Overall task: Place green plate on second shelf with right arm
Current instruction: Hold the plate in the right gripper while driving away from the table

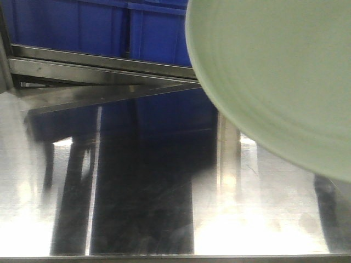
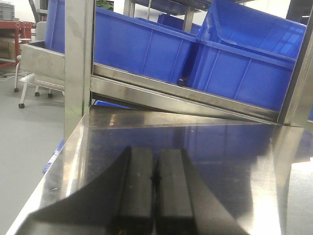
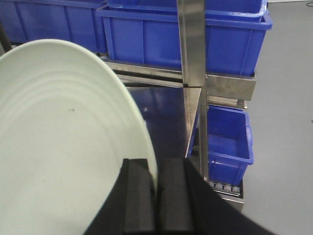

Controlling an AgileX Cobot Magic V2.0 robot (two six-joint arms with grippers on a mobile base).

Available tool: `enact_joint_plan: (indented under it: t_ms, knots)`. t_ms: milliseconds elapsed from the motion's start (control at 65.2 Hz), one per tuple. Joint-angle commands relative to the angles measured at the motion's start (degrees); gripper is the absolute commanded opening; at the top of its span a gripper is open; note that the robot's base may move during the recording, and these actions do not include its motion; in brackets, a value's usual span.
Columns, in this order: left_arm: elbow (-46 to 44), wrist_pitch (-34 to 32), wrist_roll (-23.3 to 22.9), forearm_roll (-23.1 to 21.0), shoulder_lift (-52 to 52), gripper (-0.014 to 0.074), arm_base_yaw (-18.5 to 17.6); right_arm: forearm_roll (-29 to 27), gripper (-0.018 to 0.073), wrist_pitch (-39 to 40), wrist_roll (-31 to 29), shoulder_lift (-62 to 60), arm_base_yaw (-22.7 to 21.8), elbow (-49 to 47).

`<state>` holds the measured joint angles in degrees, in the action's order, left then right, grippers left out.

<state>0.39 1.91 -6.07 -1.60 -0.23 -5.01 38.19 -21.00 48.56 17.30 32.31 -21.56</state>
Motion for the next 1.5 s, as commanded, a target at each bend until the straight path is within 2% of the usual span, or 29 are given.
enact_joint_plan:
  t_ms: [0,199,353,736,1488]
  knots:
    - [2.3,-5.1,-0.2,-0.5,-0.9,0.0130,-0.2,2.2,0.0055,7.5,0.5,-3.1,-0.1,1.0]
    - [2.3,-5.1,-0.2,-0.5,-0.9,0.0130,-0.2,4.1,0.0055,7.3,0.5,-8.4,-0.1,7.8]
    - [2.3,-5.1,-0.2,-0.5,-0.9,0.0130,-0.2,8.5,0.0055,13.5,0.5,-8.5,-0.1,8.4]
    - [2.3,-5.1,-0.2,-0.5,-0.9,0.0130,-0.2,9.0,0.0055,28.3,0.5,-8.5,-0.1,8.4]
    - [2.3,-5.1,-0.2,-0.5,-0.9,0.0130,-0.2,9.0,0.0055,29.6,0.5,-8.5,-0.1,8.4]
